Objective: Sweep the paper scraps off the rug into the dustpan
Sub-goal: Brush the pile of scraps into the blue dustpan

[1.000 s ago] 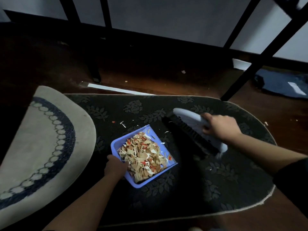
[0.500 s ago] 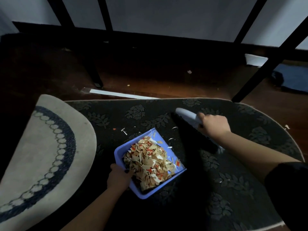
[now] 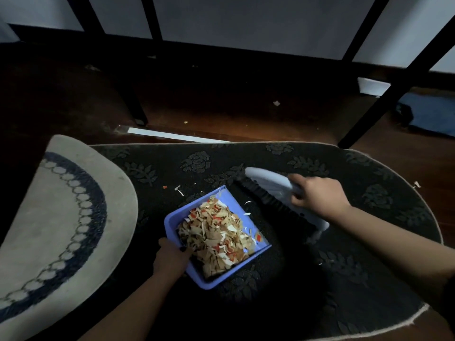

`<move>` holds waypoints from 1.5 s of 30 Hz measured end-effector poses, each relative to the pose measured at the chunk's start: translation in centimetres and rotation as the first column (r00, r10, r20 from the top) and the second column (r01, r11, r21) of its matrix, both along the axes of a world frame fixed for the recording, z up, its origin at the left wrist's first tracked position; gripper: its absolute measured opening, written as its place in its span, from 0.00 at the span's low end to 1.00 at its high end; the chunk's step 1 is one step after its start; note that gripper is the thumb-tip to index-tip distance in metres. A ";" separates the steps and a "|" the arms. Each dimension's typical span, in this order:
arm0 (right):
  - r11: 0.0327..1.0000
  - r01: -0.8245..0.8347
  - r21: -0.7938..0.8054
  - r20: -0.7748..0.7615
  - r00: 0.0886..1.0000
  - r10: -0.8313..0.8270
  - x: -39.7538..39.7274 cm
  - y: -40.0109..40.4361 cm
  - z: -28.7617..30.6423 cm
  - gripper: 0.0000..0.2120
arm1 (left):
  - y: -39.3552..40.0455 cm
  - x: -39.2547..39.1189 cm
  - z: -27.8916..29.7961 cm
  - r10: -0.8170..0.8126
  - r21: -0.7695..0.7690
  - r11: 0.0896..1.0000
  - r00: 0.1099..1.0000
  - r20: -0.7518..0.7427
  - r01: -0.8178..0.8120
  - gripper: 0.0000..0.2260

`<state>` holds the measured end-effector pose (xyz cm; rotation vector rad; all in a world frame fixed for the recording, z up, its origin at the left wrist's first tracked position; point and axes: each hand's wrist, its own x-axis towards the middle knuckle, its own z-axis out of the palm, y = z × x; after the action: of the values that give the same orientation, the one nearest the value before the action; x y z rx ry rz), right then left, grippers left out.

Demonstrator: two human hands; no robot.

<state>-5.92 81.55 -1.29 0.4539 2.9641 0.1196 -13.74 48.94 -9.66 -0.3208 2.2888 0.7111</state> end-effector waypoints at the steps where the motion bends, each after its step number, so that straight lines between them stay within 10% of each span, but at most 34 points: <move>1: 0.999 0.008 0.038 0.002 1.000 -0.008 -0.3 0.2 -0.3 0.18 | 0.0 0.0 -0.1 0.002 0.001 1.000 1.000 -0.002 -0.002 0.26; 12: 0.999 -0.036 -0.036 0.164 0.986 0.042 -0.8 -1.2 -2.9 0.19 | 0.0 0.1 0.0 0.025 0.006 1.000 1.000 0.013 -0.025 0.26; 23: 0.991 0.134 0.031 -0.025 0.991 -0.133 -1.1 1.6 -0.7 0.17 | 1.1 0.4 1.0 0.063 0.048 0.997 0.998 0.011 -0.063 0.29; 32: 0.995 -0.096 0.020 0.195 0.977 0.091 -0.5 0.2 -1.9 0.21 | 3.5 0.7 0.8 0.135 0.131 0.981 0.989 0.062 -0.142 0.30; 45: 0.993 0.106 0.055 -0.008 0.994 -0.106 0.1 1.5 -0.6 0.19 | 2.6 1.1 2.3 0.135 0.088 0.987 0.991 0.020 -0.136 0.27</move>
<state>-5.83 83.01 -1.89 0.6180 2.9402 0.1895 -12.68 51.50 -7.36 -0.4417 2.2297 0.8737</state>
